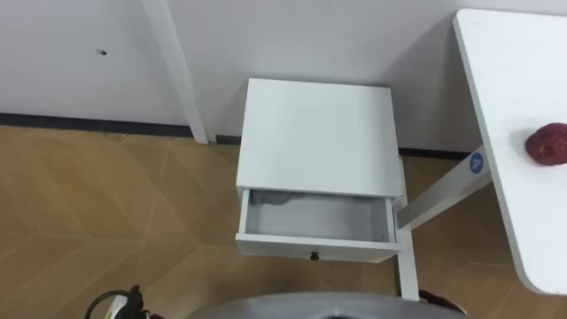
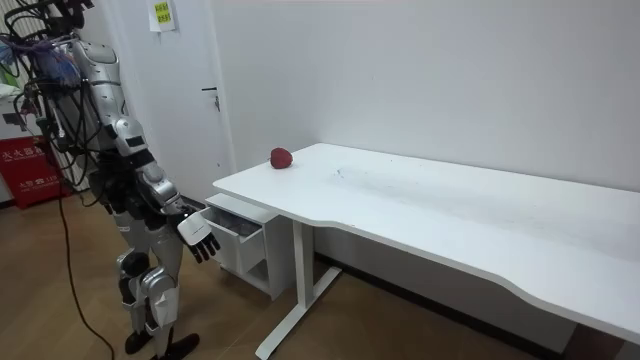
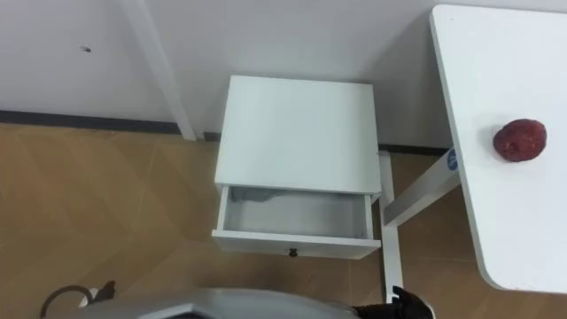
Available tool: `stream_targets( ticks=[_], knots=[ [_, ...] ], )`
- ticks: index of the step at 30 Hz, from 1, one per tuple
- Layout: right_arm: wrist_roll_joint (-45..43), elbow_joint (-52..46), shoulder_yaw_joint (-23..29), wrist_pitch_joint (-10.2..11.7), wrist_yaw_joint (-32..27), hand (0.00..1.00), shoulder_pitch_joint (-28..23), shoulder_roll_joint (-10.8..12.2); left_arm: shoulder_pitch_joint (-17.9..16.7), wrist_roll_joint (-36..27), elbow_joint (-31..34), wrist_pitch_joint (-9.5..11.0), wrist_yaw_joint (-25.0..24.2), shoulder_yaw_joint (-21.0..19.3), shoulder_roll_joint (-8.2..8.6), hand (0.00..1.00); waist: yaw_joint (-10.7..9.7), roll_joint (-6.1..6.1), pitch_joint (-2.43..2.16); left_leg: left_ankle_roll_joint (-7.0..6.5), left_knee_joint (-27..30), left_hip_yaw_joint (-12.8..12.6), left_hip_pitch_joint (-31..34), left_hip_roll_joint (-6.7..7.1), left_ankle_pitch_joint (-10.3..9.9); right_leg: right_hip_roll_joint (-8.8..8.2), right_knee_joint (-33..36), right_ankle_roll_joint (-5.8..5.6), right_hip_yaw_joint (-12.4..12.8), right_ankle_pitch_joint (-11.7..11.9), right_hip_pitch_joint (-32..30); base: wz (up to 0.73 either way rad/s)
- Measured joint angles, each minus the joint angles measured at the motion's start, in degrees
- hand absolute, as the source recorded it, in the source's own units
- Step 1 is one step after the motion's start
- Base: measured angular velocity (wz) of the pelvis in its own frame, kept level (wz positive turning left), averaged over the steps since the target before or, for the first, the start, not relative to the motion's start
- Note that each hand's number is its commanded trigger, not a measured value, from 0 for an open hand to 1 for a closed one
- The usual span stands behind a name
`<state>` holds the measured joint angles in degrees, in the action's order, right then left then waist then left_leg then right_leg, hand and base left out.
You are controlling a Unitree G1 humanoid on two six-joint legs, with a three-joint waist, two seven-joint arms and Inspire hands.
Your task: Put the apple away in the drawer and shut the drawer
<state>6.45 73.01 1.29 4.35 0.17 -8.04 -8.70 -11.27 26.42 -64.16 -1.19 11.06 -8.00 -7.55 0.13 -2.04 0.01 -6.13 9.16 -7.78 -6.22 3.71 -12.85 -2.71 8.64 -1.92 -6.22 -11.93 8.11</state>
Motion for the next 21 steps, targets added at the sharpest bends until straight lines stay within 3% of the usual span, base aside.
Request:
stream_targets(
  ticks=[8,14,17,21],
  knots=[
    [1.1,-0.1,0.0,0.0,0.0,0.00,0.0,0.0,-0.3,0.0,0.0,0.0,0.0,0.0,0.00,0.00,0.0,0.01,-0.02,0.00,0.0,0.0,0.1,0.00,0.0,-0.01,0.0,0.00,-0.1,0.0,-0.1,0.00],
    [8.2,0.1,0.1,0.0,0.0,0.00,0.2,0.0,-0.6,-2.2,0.0,0.1,0.0,0.0,0.01,0.00,0.0,0.02,-0.05,0.00,0.0,-0.4,0.0,-0.04,0.0,0.06,0.0,0.00,0.8,0.0,-0.1,-0.01],
    [15.5,0.6,5.1,-0.1,0.3,0.00,0.0,0.1,-1.3,-3.3,0.1,0.7,0.0,-1.5,-0.02,0.00,-0.2,0.08,-0.04,0.00,0.0,-0.6,-0.4,-0.03,0.0,0.06,0.0,0.00,0.9,0.0,0.1,-0.03],
    [32.4,0.3,12.9,-0.1,-0.3,0.00,-0.1,-0.1,-2.0,-3.4,0.5,1.6,0.0,-4.6,-0.07,0.00,-1.8,0.21,-0.02,0.09,0.1,-1.3,-0.6,-0.19,-0.1,0.21,0.1,0.01,1.6,0.0,0.0,-0.08]
  ],
)
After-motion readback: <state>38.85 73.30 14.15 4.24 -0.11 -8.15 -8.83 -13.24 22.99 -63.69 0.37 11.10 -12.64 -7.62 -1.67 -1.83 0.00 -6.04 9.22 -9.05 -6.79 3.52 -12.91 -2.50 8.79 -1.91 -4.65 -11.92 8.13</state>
